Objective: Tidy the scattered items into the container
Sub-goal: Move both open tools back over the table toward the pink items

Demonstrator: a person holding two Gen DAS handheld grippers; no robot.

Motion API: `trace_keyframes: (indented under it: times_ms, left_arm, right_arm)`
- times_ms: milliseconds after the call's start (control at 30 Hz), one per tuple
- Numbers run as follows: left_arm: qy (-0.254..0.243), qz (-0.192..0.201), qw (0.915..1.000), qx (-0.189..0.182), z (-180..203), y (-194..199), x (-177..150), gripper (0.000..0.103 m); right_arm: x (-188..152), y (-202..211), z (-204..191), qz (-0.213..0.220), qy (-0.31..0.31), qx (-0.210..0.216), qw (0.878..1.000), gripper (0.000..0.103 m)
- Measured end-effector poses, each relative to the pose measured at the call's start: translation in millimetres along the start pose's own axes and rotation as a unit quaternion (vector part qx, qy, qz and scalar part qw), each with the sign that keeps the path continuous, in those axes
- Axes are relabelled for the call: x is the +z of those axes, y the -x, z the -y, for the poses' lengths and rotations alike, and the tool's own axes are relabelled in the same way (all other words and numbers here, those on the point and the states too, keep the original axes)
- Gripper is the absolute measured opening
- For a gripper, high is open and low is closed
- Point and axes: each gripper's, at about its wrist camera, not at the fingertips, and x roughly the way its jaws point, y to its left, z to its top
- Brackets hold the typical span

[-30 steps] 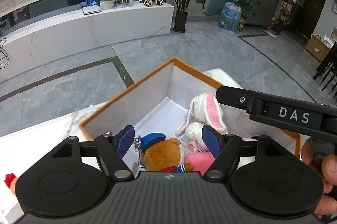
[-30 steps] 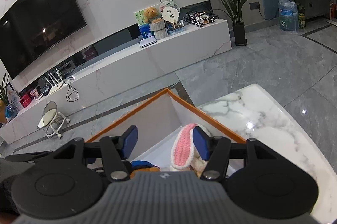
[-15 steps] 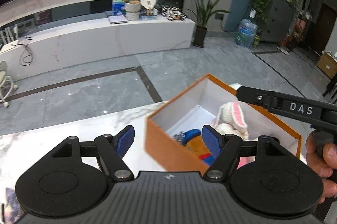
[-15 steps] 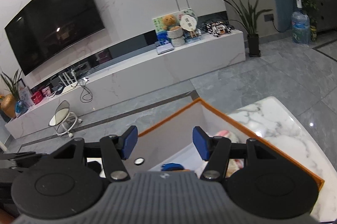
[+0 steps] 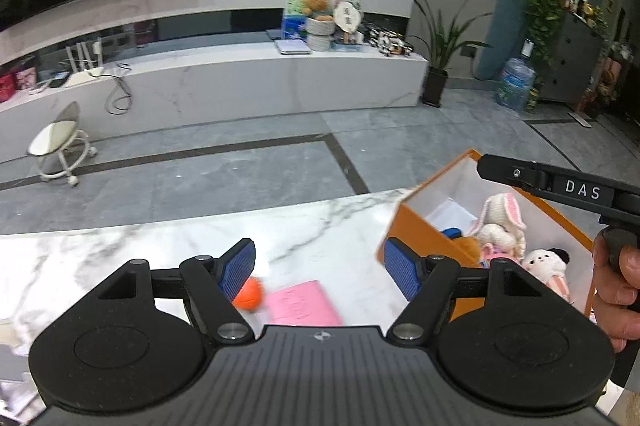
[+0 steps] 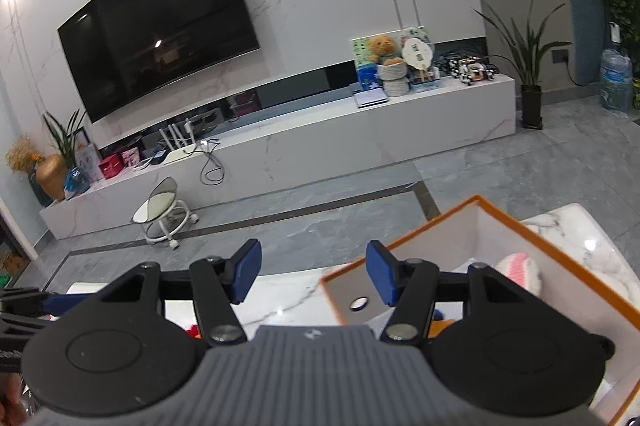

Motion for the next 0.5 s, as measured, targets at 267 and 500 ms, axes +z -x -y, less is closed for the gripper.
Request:
trace_keyframes:
  times_ms: [267,500]
  left_arm:
    - [0.025,0.03,0.9987,0.032,-41,46,0,0.088]
    - [0.045,0.03,0.997,0.056,-76,64,-14,0.088]
  right_arm:
    - [-7,0,-36,-0.007,0.025,0.019,1.0,0.061]
    - [-17,-2,-60,-0.016,0.046,0.028,0.998,0.061]
